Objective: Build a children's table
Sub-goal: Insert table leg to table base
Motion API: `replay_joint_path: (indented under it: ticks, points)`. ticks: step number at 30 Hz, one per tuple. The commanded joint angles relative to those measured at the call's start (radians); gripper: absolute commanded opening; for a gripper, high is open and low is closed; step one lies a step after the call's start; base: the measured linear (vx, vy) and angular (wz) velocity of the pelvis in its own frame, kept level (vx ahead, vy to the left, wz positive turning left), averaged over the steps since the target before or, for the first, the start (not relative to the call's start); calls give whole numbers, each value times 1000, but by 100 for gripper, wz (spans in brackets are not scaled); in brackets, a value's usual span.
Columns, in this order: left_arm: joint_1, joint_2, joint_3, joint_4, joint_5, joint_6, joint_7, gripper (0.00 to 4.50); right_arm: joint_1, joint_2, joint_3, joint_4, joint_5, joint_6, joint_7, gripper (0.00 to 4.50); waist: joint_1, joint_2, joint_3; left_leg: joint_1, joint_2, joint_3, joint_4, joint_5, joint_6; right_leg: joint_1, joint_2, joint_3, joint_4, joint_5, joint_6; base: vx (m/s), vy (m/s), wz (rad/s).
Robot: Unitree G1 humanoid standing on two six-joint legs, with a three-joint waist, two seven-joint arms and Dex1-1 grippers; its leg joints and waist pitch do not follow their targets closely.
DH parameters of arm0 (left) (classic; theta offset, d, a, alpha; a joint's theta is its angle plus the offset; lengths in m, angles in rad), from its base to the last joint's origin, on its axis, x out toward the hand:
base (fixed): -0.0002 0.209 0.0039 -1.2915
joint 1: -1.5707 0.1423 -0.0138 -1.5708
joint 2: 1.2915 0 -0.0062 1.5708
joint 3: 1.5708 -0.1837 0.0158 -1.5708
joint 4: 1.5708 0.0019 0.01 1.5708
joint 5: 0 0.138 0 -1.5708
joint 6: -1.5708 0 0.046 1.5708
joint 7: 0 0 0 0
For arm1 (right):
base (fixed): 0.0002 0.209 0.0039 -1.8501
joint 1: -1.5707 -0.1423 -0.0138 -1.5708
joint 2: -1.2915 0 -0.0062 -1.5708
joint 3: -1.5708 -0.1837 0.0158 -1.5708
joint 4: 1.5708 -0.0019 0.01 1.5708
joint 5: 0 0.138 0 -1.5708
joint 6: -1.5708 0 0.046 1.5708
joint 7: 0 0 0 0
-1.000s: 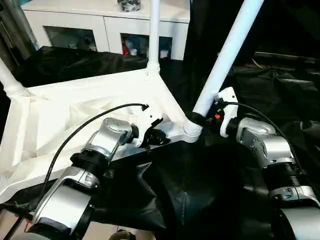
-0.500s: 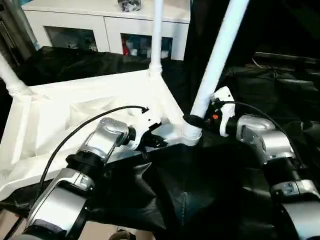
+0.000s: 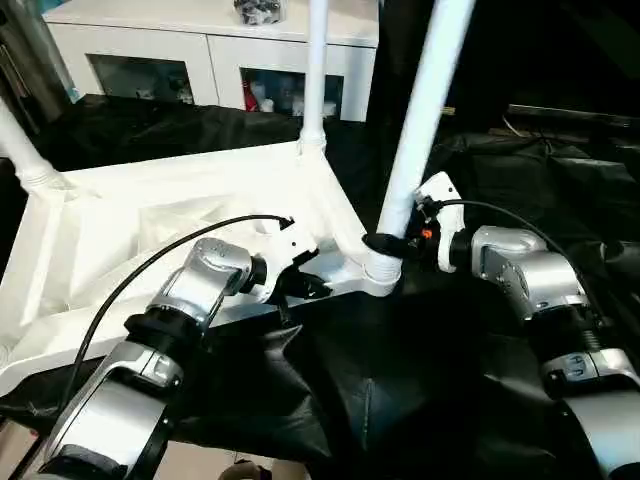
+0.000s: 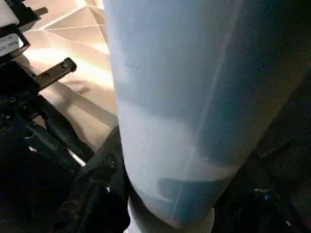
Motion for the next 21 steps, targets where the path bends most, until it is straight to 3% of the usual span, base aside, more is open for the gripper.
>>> replay_joint_path:
  ticks: [1, 14, 18, 21]
  points:
    - [19, -14, 26, -15, -46, -28, -21, 0, 1, -10, 41, 41, -24, 30, 45, 187, 1, -8, -70, 33, 45, -23, -67, -236, 10, 46, -54, 30, -67, -182, -242, 0, 0, 0]
    - [59, -16, 38, -45, -53, -21, -12, 0, 20, 9, 33, 44, -11, 23, 50, 187, 3, -7, -71, 33, 47, -22, -66, -226, 16, 44, -53, 31, -65, -174, -242, 0, 0, 0]
    - [69, -6, 14, -47, -25, -33, -15, 0, 56, 22, -20, 54, 7, -20, -5, 187, 3, -3, -70, 34, 46, -24, -68, -241, 9, 43, -57, 32, -69, -197, -233, 0, 0, 0]
    - [62, -16, 20, -43, -17, -33, 4, 0, 102, 31, -75, 66, 32, -48, -52, 187, -1, -4, -65, 40, 48, -26, -74, -298, -9, 39, -57, 33, -78, -259, -221, 0, 0, 0]
